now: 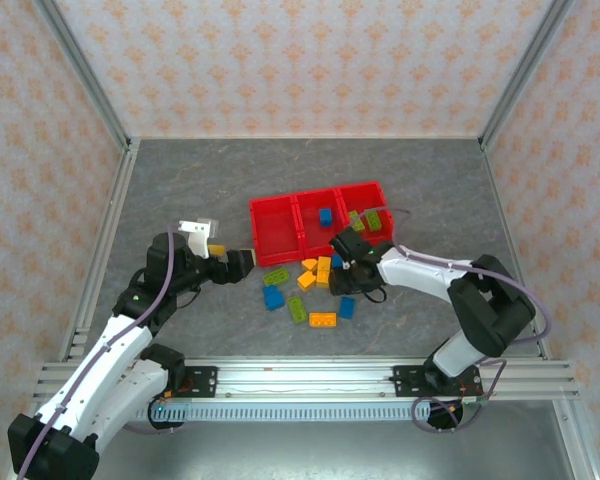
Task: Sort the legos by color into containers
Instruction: Pick up the lego from the center of the table, then place the lego in the container.
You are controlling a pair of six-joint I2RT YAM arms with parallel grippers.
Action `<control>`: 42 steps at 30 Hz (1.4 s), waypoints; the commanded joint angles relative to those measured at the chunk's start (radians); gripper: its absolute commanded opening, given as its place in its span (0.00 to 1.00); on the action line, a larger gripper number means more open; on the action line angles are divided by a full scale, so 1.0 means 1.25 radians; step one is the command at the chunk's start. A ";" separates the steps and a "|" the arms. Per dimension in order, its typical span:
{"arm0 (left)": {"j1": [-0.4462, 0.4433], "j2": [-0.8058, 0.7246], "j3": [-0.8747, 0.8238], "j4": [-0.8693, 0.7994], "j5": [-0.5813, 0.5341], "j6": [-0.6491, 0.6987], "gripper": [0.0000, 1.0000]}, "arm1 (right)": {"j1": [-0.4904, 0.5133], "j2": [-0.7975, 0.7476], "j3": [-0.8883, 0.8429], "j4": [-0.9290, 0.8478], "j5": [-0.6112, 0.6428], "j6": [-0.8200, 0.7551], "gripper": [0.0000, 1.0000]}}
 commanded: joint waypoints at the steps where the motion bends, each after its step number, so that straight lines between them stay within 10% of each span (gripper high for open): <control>1: -0.005 -0.002 0.001 0.002 -0.002 0.010 0.99 | 0.000 0.026 0.017 -0.001 0.067 0.006 0.43; 22: -0.005 -0.026 0.001 0.008 0.011 0.010 0.99 | 0.000 -0.235 0.075 -0.071 0.028 0.095 0.24; 42: -0.005 -0.157 -0.016 0.000 -0.156 0.027 0.99 | 0.027 0.126 0.358 0.173 -0.108 0.195 0.25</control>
